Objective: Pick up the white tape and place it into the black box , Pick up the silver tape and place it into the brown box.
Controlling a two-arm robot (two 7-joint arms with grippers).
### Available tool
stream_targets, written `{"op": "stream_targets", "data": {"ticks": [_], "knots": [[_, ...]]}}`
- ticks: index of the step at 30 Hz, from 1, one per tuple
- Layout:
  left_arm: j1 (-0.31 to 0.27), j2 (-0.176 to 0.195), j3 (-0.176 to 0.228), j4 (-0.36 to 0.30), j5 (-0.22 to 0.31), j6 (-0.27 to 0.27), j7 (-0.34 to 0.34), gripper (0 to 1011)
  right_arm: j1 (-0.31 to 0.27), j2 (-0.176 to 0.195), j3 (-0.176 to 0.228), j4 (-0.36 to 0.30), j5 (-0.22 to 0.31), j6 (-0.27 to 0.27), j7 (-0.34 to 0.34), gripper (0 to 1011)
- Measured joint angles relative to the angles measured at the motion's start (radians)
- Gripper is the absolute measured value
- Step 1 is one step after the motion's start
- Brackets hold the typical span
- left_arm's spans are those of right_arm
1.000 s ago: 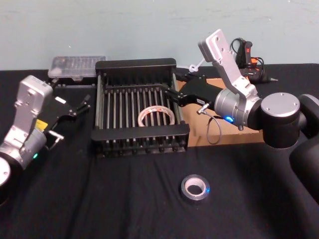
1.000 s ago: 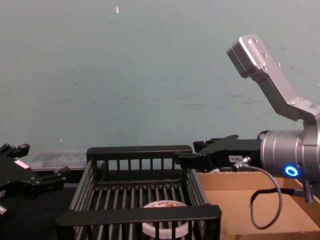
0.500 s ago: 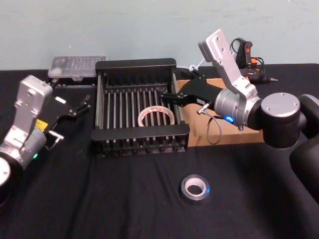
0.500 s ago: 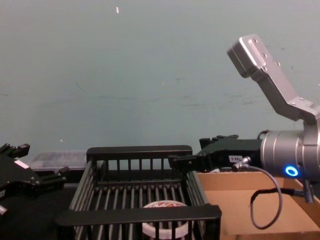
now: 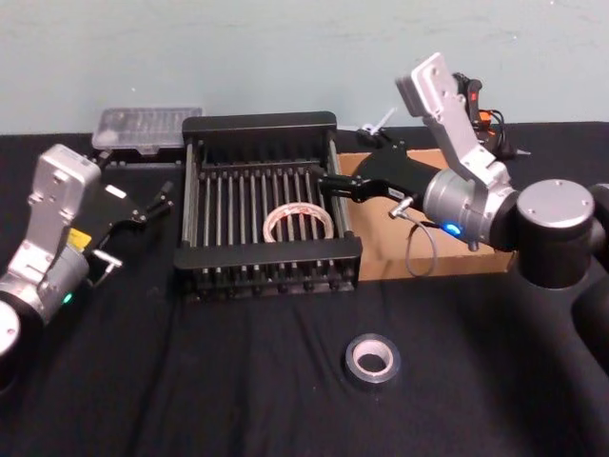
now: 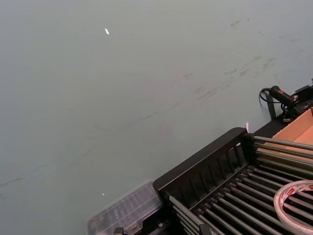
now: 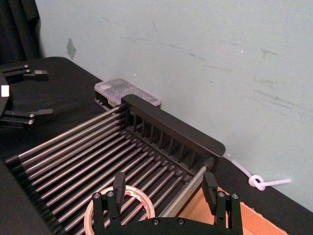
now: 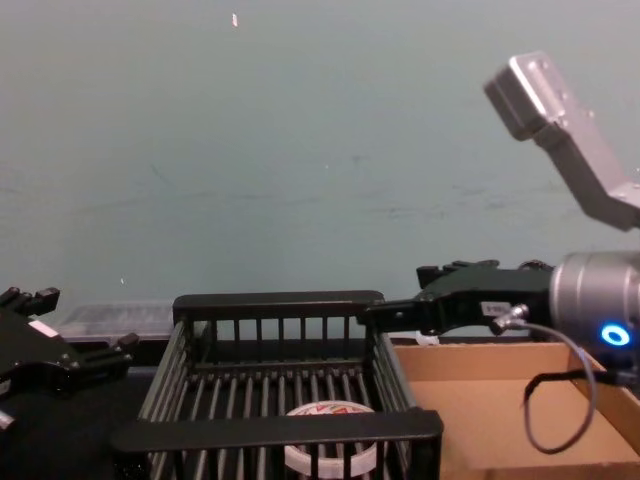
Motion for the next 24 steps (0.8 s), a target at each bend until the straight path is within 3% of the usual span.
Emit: {"op": "stream_targets", "data": {"ticks": [7,16,23,24], "knots": [[0.000,0.000,0.000,0.000,0.000,0.000,0.000,1001,-0.056,0.056,0.030,-0.102,0.025,0.039,0.015,1000],[0.000,0.000,0.000,0.000,0.000,0.000,0.000,1001,-0.147,0.175,0.079,-0.244,0.087,0.087,0.056,1000],[0.000,0.000,0.000,0.000,0.000,0.000,0.000,1001,-0.232,0.274,0.102,-0.333,0.125,0.083,0.083,1000],[0.000,0.000,0.000,0.000,0.000,0.000,0.000,1001,-0.232,0.274,0.102,-0.333,0.125,0.083,0.083,1000]]}}
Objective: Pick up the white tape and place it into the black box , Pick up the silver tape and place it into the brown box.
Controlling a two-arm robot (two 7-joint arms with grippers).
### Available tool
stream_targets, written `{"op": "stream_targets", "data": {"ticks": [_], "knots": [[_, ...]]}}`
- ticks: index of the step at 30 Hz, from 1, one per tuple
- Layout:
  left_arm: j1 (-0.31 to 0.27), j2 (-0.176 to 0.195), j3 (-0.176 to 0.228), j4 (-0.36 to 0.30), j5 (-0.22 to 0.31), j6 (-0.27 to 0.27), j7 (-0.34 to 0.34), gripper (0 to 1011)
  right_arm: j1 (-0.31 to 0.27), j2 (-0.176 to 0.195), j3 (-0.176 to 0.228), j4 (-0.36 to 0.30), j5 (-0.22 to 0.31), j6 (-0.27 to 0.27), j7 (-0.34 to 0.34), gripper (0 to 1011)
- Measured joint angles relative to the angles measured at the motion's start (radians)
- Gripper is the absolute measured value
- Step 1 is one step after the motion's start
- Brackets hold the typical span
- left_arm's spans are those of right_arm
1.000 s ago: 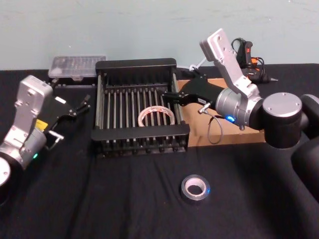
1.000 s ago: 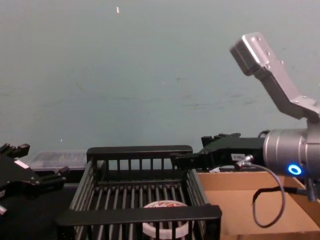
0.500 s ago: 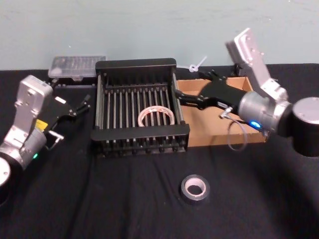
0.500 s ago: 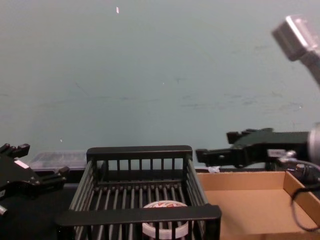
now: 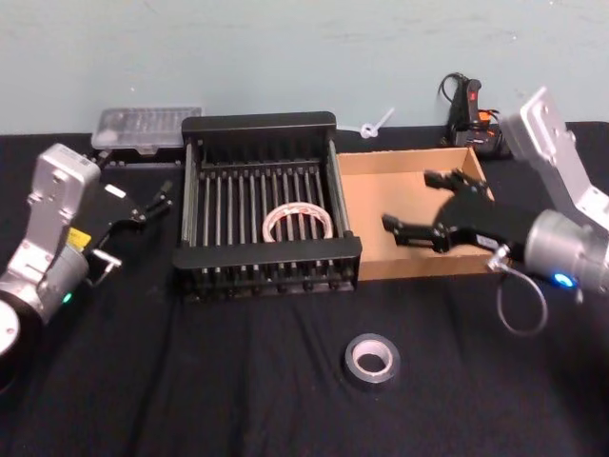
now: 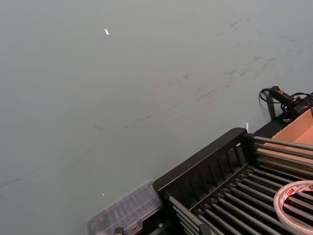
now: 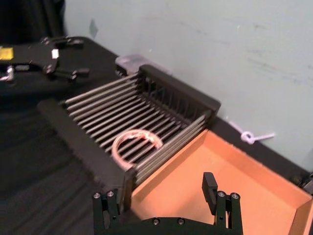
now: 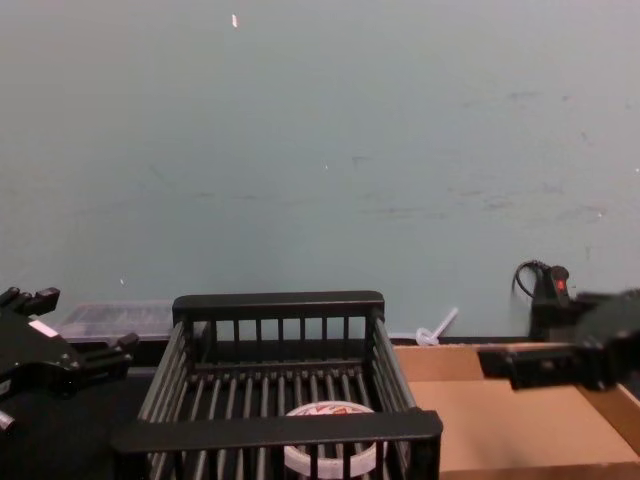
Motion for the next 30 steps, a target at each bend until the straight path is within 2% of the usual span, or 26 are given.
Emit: {"op": "stream_targets", "data": {"ticks": [6,13,20,30], "knots": [[0.000,0.000,0.000,0.000,0.000,0.000,0.000,1001,-0.069,0.058,-0.005,-0.050,0.023,-0.007,0.014,1000],[0.000,0.000,0.000,0.000,0.000,0.000,0.000,1001,-0.113,0.097,-0.027,-0.079,0.044,0.004,0.022,1000],[0.000,0.000,0.000,0.000,0.000,0.000,0.000,1001,-0.132,0.125,-0.054,-0.091,0.055,0.020,0.030,1000],[0.000,0.000,0.000,0.000,0.000,0.000,0.000,1001,-0.135,0.138,-0.086,-0.087,0.063,0.031,0.035,1000]]}}
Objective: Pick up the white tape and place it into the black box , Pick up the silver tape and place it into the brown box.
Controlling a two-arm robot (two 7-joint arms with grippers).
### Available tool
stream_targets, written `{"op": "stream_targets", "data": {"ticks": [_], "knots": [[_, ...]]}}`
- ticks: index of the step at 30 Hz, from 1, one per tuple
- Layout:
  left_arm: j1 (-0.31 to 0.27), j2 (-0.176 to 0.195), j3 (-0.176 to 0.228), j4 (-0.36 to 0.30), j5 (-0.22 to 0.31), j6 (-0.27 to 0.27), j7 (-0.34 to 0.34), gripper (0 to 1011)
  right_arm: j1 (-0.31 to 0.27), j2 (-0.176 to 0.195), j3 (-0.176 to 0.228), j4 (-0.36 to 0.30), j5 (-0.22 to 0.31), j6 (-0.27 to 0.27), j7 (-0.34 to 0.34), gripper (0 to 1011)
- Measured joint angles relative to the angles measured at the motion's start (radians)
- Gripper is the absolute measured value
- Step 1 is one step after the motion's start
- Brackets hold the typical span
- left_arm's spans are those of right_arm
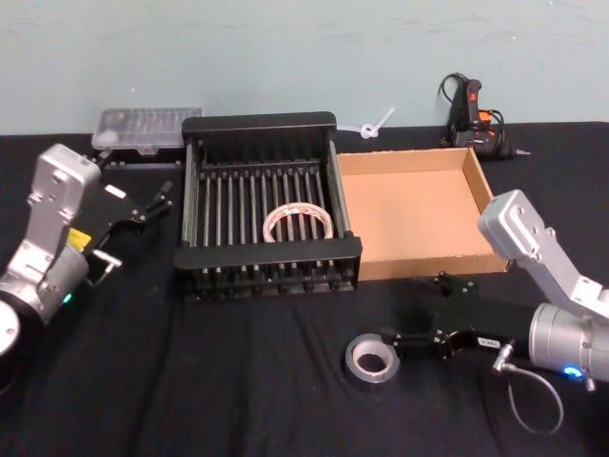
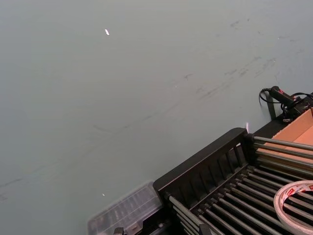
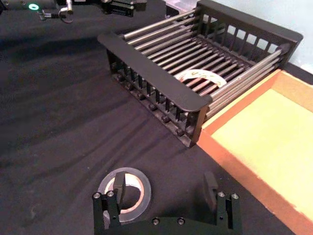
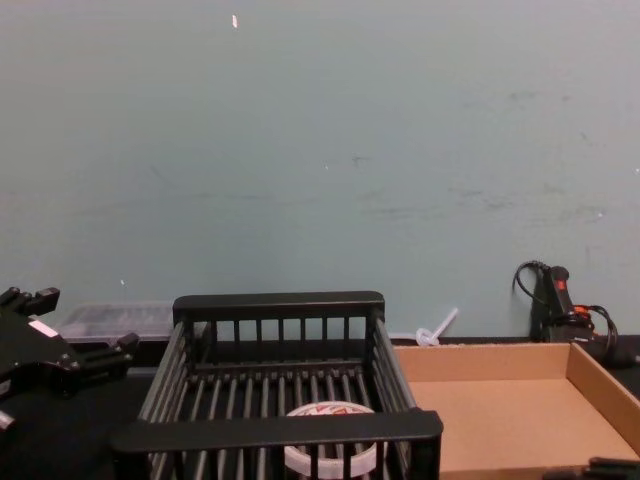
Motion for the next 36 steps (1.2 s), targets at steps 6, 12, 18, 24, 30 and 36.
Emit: {"op": "stream_targets", "data": {"ticks": [6,12,18,24,30,36], "knots": [[0.000,0.000,0.000,0.000,0.000,0.000,0.000,1001,0.008,0.002,-0.019,0.008,0.000,0.006,0.002,1000],[0.000,0.000,0.000,0.000,0.000,0.000,0.000,1001,0.018,0.001,-0.038,0.017,-0.001,0.016,0.006,1000],[0.000,0.000,0.000,0.000,0.000,0.000,0.000,1001,0.032,-0.005,-0.054,0.034,-0.004,0.028,0.008,1000],[0.000,0.000,0.000,0.000,0.000,0.000,0.000,1001,0.046,-0.013,-0.068,0.054,-0.008,0.036,0.008,1000],[0.000,0.000,0.000,0.000,0.000,0.000,0.000,1002,0.055,-0.022,-0.078,0.070,-0.013,0.039,0.007,1000],[0.000,0.000,0.000,0.000,0.000,0.000,0.000,1001,0.061,-0.028,-0.085,0.080,-0.018,0.041,0.007,1000]]}}
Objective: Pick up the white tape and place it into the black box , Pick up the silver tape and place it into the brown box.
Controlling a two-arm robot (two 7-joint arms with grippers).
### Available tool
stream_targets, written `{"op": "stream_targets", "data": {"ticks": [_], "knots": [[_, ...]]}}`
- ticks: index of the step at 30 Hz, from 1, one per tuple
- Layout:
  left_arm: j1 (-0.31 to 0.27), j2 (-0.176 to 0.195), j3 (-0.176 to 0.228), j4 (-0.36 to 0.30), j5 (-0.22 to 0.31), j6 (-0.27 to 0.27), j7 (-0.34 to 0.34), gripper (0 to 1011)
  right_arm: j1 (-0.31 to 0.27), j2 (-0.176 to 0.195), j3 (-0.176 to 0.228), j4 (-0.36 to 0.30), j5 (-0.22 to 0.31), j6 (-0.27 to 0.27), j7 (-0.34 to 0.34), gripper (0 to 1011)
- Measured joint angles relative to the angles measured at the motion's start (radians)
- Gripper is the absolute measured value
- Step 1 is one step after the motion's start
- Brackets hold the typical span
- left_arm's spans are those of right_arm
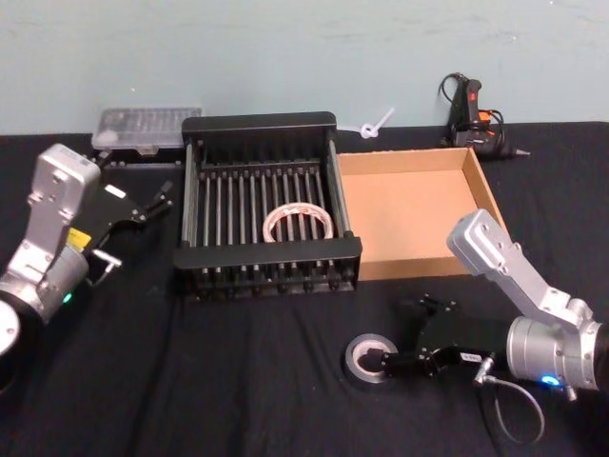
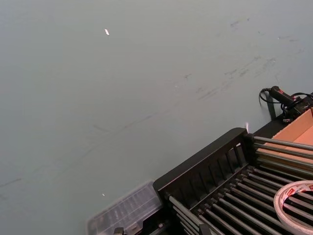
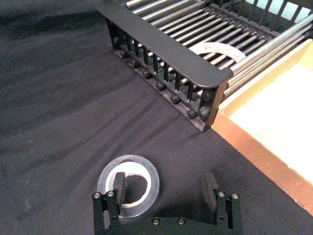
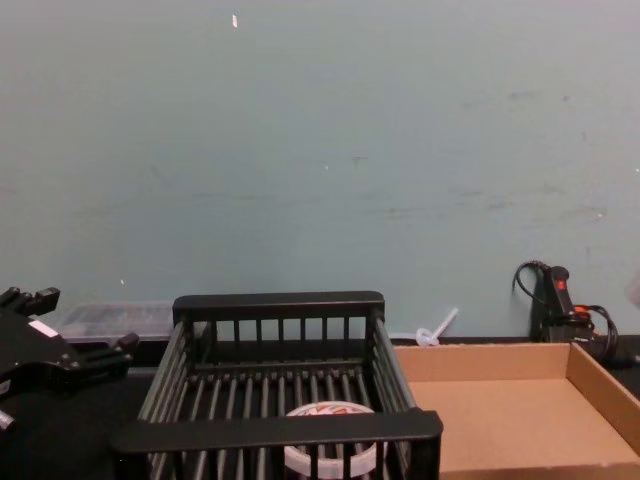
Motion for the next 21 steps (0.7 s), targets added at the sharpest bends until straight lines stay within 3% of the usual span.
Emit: {"op": "stream_targets", "data": {"ticks": [21], "knots": [[0.000,0.000,0.000,0.000,0.000,0.000,0.000,1001,0.022,-0.025,-0.027,0.029,-0.031,0.008,0.001,1000]]}}
